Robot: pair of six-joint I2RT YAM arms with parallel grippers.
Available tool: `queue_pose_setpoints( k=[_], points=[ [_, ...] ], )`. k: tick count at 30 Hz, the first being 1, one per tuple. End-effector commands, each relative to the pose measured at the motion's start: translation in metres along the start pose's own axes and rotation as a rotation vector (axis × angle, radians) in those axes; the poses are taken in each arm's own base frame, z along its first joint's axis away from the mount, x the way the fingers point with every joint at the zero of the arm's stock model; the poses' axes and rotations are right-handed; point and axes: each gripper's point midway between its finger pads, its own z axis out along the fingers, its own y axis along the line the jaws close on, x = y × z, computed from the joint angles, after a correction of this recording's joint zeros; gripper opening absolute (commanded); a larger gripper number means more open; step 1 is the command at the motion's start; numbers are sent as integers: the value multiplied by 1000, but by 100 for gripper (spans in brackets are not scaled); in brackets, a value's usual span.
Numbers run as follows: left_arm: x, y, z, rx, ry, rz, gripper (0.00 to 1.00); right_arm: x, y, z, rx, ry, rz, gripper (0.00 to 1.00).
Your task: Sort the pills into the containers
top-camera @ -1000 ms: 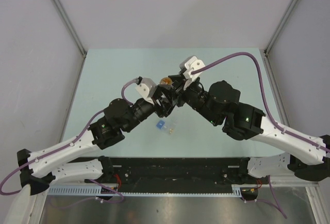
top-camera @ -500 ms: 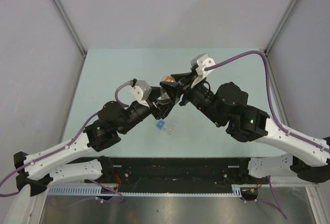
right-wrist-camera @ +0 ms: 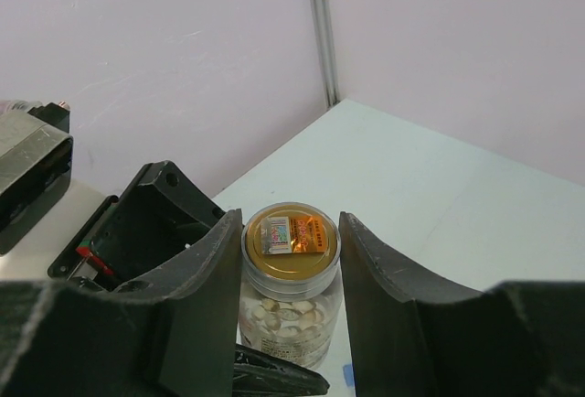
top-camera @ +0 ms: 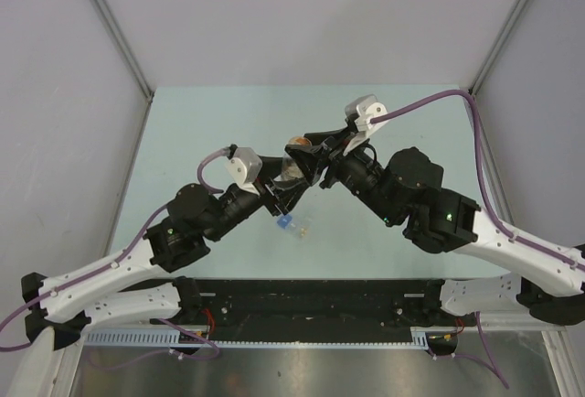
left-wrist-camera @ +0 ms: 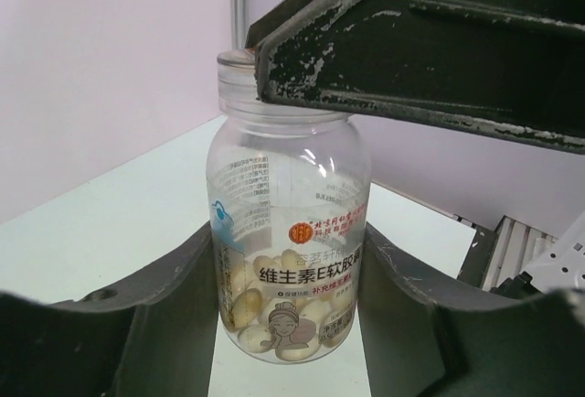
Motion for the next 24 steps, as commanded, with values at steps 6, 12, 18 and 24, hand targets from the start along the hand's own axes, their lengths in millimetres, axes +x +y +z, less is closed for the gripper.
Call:
queue_pose_setpoints(
  k=[6,12,18,24],
  points=[
    [-47,-9,-15,56,-155,-19,0,-50,-28,-35,4,-131,-50,77],
    [-43,-27,-19,155,-144,-29,0,-68,-12,-57,-135,-194,-49,94],
    [-39,-42,-25,243,-142,-48,0,-86,3,-81,-258,-259,-42,96],
    [-46,-73,-39,431,-156,-51,1,-81,34,-103,-485,-255,-135,96]
  ],
)
